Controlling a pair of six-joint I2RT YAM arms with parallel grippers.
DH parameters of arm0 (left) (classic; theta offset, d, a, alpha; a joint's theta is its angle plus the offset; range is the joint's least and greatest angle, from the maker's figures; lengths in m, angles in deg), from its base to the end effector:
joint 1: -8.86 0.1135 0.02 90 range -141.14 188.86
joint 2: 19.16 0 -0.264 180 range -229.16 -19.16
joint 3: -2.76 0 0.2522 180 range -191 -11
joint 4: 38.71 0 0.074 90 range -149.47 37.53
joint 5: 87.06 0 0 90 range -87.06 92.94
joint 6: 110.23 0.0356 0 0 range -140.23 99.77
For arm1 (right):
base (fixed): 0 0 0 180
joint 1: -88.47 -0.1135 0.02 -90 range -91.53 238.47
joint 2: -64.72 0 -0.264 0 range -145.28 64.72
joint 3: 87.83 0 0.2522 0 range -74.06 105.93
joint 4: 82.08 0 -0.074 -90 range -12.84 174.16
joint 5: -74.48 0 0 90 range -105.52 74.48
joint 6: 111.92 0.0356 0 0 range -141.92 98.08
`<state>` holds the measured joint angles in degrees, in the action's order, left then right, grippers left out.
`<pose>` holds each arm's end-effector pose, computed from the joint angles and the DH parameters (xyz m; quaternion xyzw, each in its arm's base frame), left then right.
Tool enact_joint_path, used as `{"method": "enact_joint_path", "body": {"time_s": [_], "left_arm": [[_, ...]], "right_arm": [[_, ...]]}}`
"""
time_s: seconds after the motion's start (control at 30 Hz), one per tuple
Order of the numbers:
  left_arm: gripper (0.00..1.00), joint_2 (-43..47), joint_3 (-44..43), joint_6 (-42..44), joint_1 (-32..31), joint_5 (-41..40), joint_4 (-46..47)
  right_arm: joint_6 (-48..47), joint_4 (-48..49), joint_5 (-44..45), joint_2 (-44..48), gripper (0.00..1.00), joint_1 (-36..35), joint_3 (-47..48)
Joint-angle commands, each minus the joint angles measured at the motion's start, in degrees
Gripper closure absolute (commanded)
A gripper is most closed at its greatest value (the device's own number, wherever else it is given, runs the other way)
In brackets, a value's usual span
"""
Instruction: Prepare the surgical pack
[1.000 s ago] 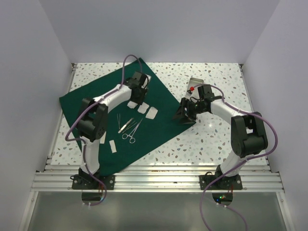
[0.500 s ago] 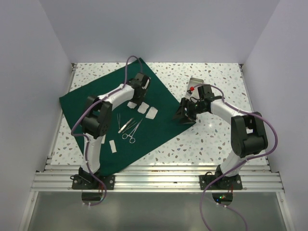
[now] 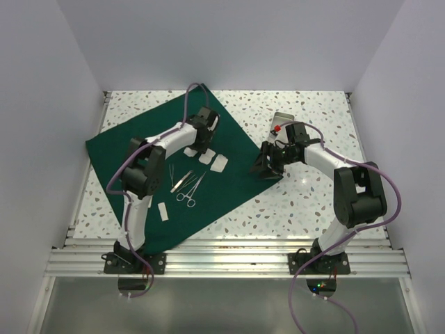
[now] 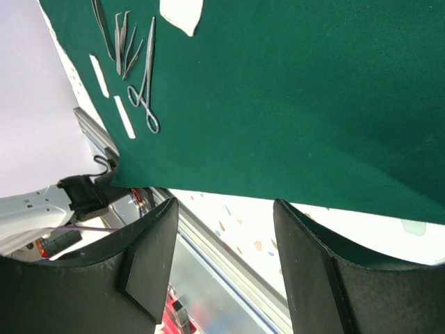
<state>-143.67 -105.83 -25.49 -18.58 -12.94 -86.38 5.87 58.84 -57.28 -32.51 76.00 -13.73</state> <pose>0.4129 -0.2034 0.1649 0.1545 0.9523 0.0654 0.2550 0.3191 0.0948 0.1874 0.0361 0.9103 0.4021 0.0916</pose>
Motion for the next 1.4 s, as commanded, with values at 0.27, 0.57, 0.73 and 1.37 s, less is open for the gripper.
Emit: {"method": "enact_joint_path", "body": {"time_s": [0.27,0.57,0.73,1.37], "left_arm": [[0.69,-2.32,-1.85,1.3,-0.07,-4.51,0.86],[0.91,-1.89,-1.15,1.21,0.37,-4.78,1.13],[1.0,0.4,-3.43,-0.27,0.37,-3.99,-2.19],[1.0,34.49,17.99,-18.82,9.68,59.18,7.44]], "right_arm": [[-0.63,0.27,-1.4,1.52,0.39,-0.1,0.22],[-0.81,-0.17,-1.22,1.34,0.39,-0.19,0.83],[-0.63,-0.43,-1.13,0.82,0.39,-0.1,1.8],[8.84,24.4,-25.91,-1.91,0.16,-4.75,9.54]]}}
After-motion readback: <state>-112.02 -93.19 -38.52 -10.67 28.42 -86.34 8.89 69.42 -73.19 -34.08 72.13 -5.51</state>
